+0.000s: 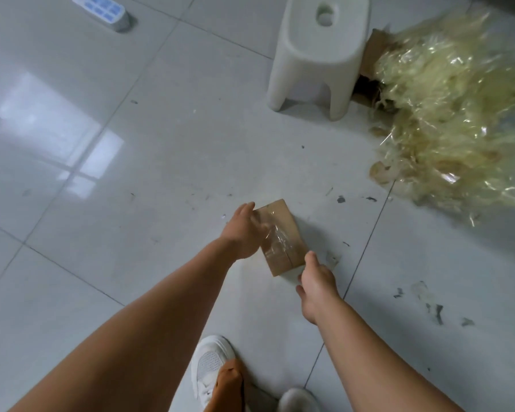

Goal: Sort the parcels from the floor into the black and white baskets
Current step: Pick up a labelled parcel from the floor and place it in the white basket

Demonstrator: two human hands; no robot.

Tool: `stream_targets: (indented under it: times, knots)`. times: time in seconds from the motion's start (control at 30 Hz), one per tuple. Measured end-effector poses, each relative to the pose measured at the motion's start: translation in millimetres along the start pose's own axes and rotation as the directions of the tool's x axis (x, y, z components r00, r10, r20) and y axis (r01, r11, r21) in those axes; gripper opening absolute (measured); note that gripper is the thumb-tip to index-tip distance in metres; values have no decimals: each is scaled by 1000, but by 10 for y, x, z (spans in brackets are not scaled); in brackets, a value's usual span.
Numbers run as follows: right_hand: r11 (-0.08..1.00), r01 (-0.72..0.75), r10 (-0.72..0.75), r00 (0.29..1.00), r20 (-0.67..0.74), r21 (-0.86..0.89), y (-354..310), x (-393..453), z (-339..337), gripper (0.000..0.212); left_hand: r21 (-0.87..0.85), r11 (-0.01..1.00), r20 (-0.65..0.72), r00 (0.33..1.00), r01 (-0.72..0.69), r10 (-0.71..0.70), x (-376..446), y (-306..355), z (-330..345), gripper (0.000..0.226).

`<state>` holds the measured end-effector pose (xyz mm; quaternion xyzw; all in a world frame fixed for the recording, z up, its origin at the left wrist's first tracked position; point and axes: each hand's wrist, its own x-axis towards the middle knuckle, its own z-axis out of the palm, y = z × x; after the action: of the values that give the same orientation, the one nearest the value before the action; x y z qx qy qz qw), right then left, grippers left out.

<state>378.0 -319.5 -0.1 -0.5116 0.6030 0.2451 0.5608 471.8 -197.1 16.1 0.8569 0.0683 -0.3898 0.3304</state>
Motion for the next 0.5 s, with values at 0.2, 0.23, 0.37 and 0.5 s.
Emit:
stream_targets:
  times: [0.2, 0.23, 0.37, 0.5]
  knots:
    - [998, -22, 22, 1000, 5, 60, -45, 177, 74, 46, 8, 1000, 44, 999, 30, -30, 281, -45, 146, 68]
    - [998, -12, 12, 1000, 8, 69, -61, 154, 68, 47, -23, 999, 36, 998, 47, -46, 241, -39, 131, 67]
    - [997, 52, -53, 998, 17, 58, -196, -143, -12, 50, -229, 967, -60, 989, 116, -133, -126, 48, -76, 52]
    - [991, 128, -130, 991, 32, 41, -416, -733, -83, 53, -551, 825, -160, 954, 127, -254, -711, 220, -467, 38]
